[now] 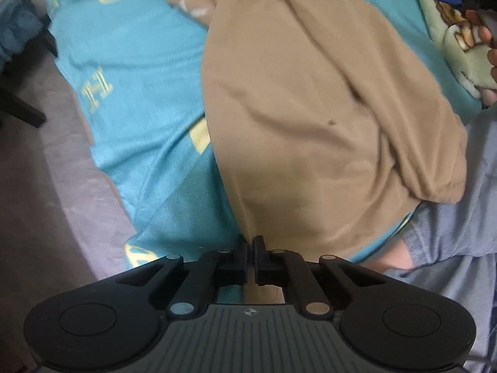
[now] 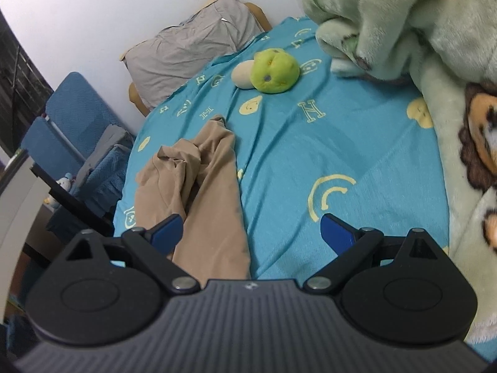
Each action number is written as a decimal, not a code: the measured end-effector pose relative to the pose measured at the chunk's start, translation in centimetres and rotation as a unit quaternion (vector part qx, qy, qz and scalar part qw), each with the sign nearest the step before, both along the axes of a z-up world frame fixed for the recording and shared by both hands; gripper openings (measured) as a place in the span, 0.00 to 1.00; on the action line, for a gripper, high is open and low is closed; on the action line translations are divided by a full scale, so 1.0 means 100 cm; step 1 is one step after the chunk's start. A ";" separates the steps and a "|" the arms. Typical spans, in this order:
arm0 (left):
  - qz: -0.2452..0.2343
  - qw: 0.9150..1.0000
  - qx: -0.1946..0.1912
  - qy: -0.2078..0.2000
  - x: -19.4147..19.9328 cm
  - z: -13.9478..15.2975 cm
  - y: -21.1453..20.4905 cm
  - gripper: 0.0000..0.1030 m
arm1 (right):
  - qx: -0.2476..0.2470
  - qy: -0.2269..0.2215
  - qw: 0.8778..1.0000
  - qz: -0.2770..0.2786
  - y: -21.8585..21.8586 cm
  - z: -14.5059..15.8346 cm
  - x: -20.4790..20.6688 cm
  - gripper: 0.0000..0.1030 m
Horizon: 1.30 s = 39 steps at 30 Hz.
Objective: Fold clothes
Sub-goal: 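Move both grippers over the end of the long tan T-shirt strip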
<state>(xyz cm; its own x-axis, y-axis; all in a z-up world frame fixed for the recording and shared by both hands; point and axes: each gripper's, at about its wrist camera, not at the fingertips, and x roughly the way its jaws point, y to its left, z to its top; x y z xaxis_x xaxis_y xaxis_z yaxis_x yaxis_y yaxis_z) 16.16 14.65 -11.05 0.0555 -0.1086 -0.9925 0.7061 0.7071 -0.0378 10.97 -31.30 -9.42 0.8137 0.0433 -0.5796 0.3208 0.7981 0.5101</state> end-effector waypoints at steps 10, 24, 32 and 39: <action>0.019 0.992 -0.119 -0.040 -0.080 0.091 -0.086 0.01 | 0.004 0.028 0.999 0.044 0.003 0.000 -0.010 0.94; 0.226 0.939 -0.251 -0.058 -0.066 0.034 -0.076 0.85 | 0.100 0.116 0.983 0.103 0.014 -0.026 -0.039 0.94; 0.344 0.905 -0.251 0.014 -0.029 -0.019 -0.049 0.83 | 0.100 0.183 0.968 0.140 0.039 -0.047 -0.024 0.93; 0.296 0.930 -0.215 0.044 -0.032 -0.042 -0.065 0.78 | 0.096 0.208 0.961 0.158 0.053 -0.055 -0.027 0.93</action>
